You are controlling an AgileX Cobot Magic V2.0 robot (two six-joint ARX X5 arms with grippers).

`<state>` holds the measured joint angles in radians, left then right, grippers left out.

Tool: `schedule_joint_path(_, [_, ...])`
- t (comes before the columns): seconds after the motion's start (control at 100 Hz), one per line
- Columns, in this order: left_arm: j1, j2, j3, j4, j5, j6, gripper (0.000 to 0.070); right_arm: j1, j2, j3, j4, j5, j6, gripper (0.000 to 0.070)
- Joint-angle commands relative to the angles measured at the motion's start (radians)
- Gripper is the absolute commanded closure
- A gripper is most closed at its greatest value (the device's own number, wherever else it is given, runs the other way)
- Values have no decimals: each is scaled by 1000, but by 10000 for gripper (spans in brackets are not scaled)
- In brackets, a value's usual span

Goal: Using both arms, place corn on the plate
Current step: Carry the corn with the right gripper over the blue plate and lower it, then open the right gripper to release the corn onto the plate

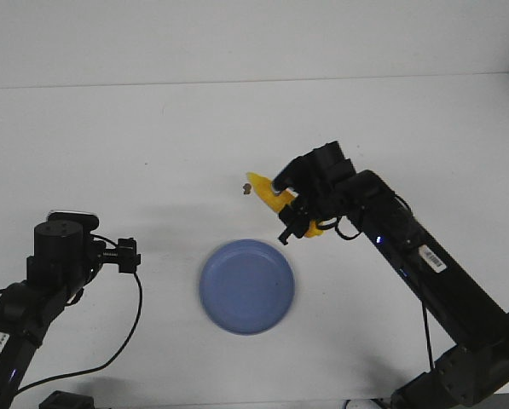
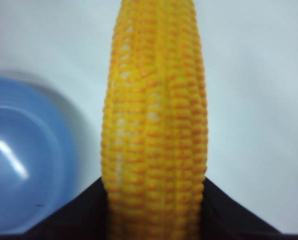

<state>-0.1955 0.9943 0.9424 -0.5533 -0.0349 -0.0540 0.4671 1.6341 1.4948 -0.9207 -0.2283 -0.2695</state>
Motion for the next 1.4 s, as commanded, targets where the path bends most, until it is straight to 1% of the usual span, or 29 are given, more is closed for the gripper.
schedule_joint_path(0.0, [0,6,14,4,-3,-7,156,39,14,-12,15,17,62,568])
schedule_joint_path(0.07, [0,6,14,5,-3,-7,155,77,14,-47,34,31,82,568])
schedule_joint_path(0.29, [0,6,14,5,-3,-7,156,168,14,-169,117,31,171,563])
schedule_joint_path(0.49, [0,6,14,5,-3,-8,155,229,14,-248,176,32,215,562])
schedule_joint_path(0.66, [0,6,14,5,-3,-8,156,265,14,-268,177,43,230,542])
schedule_joint_path(0.71, [0,6,14,5,-3,-8,156,274,14,-268,176,47,230,508])
schedule_joint_path(0.83, [0,6,14,6,-3,-8,155,285,14,-269,174,47,256,389])
schedule_joint_path(0.95, [0,6,14,5,-2,-8,156,286,14,-269,165,47,270,348])
schedule_joint_path(1.04, [0,6,14,6,-3,-8,155,286,14,-269,156,47,274,344])
schedule_joint_path(1.07, [0,6,14,6,-3,-8,155,286,14,-269,153,47,274,331])
schedule_joint_path(1.11, [0,6,14,6,-3,-8,156,286,14,-269,150,47,275,291])
schedule_joint_path(1.18, [0,6,14,6,-3,-8,155,286,14,-269,148,50,284,185])
schedule_joint_path(1.21, [0,6,14,7,-3,-8,156,286,14,-269,147,53,287,160])
schedule_joint_path(1.32, [0,6,14,7,-3,-8,155,286,14,-269,151,58,296,152])
schedule_joint_path(1.39, [0,6,14,7,-3,-8,155,286,14,-269,150,75,296,152])
